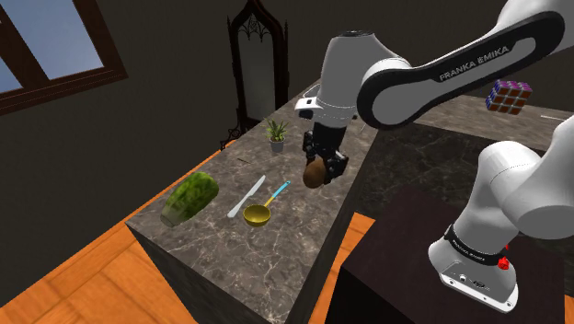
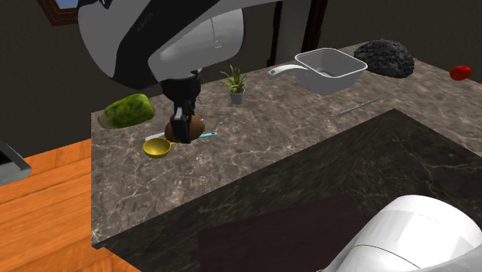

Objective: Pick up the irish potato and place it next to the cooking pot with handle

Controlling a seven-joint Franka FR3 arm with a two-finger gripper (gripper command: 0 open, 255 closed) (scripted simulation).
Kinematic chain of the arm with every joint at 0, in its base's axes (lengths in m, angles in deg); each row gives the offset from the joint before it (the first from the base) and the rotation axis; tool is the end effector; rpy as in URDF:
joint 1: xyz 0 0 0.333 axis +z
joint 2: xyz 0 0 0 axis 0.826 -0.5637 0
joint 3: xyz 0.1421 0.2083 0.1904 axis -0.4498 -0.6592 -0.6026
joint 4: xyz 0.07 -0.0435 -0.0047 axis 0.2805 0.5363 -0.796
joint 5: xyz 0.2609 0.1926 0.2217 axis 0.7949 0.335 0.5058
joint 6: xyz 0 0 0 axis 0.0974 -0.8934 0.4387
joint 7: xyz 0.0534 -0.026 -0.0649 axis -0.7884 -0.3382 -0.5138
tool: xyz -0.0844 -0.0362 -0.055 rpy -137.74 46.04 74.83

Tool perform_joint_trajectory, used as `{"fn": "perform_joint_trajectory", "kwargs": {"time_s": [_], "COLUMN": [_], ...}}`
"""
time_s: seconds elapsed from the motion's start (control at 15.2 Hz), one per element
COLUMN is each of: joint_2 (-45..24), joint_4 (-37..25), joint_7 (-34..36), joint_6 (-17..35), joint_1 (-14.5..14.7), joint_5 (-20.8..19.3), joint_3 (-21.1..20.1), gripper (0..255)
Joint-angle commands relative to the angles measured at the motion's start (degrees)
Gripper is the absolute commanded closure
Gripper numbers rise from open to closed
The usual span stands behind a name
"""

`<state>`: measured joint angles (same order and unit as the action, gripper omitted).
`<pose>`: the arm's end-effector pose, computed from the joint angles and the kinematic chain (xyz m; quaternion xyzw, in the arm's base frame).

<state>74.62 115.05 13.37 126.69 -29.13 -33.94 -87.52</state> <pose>0.3780 0.2042 0.4304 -0.7826 -0.6202 -0.0540 0.0050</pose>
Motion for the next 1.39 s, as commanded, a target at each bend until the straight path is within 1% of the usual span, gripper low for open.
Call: {"fn": "perform_joint_trajectory", "kwargs": {"time_s": [0.0, 0.46, 0.53, 0.92, 1.32], "joint_2": [0.47, 2.25, 2.28, 4.99, 5.28], "joint_4": [-1.23, -5.24, -5.32, -3.21, -3.52], "joint_7": [0.13, 0.31, 0.31, -8.19, -16.84], "joint_6": [-1.72, -7.52, -7.63, -8.48, -9.23], "joint_1": [0.01, -0.04, -0.04, -3.61, -7.22], "joint_5": [-0.04, -0.17, -0.18, -2.32, -4.71], "joint_3": [-0.03, 0.03, 0.03, 6.45, 13.11], "gripper": [255, 255, 255, 255, 255]}}
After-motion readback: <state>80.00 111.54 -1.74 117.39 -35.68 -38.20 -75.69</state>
